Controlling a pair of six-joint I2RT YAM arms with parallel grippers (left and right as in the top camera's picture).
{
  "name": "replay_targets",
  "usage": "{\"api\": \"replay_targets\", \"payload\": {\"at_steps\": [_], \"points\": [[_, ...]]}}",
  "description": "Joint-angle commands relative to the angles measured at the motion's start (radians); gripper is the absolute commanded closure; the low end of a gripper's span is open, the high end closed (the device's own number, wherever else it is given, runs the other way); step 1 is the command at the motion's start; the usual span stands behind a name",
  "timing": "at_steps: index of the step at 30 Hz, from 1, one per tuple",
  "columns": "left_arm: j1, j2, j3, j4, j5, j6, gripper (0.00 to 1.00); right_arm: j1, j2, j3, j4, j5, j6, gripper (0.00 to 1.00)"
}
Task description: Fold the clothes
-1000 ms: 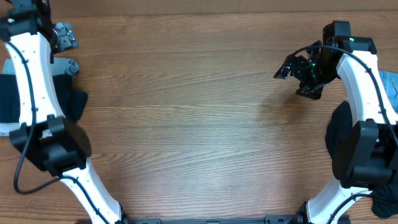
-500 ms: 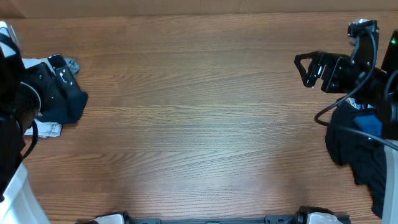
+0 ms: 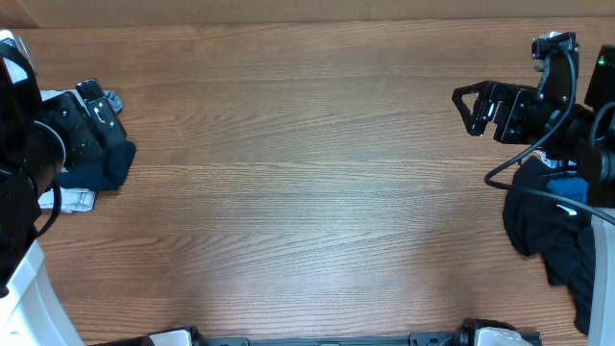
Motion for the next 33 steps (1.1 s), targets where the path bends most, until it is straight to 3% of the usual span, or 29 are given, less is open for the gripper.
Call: {"api": "replay_targets", "payload": {"at_steps": [1, 10, 13, 16, 20, 26, 33], "points": [[-0.006, 0.0, 0.003, 0.001, 0.018, -0.022, 0.0, 0.002, -0.005, 0.01, 0.003, -0.001, -0.007, 0.0], [-0.006, 0.0, 0.003, 0.001, 0.018, -0.022, 0.0, 0.003, -0.005, 0.008, -0.004, 0.027, -0.008, 0.0], [-0.006, 0.0, 0.003, 0.001, 0.018, -0.022, 0.0, 0.021, -0.097, -0.045, 0.149, 0.141, -0.013, 0.0], [-0.006, 0.0, 0.003, 0.001, 0.018, -0.022, 0.0, 0.081, -0.328, -0.323, 0.463, 0.158, -0.22, 0.0], [-0.006, 0.0, 0.003, 0.001, 0.018, -0.022, 0.0, 0.101, -0.604, -0.728, 0.627, 0.154, -0.303, 0.0], [-0.006, 0.0, 0.003, 0.001, 0.018, -0.022, 0.0, 0.101, -1.048, -1.238, 0.652, 0.133, -0.303, 0.0], [-0.006, 0.0, 0.003, 0.001, 0.018, -0.022, 0.0, 0.101, -1.304, -1.473, 0.655, 0.115, -0.303, 0.0]]}}
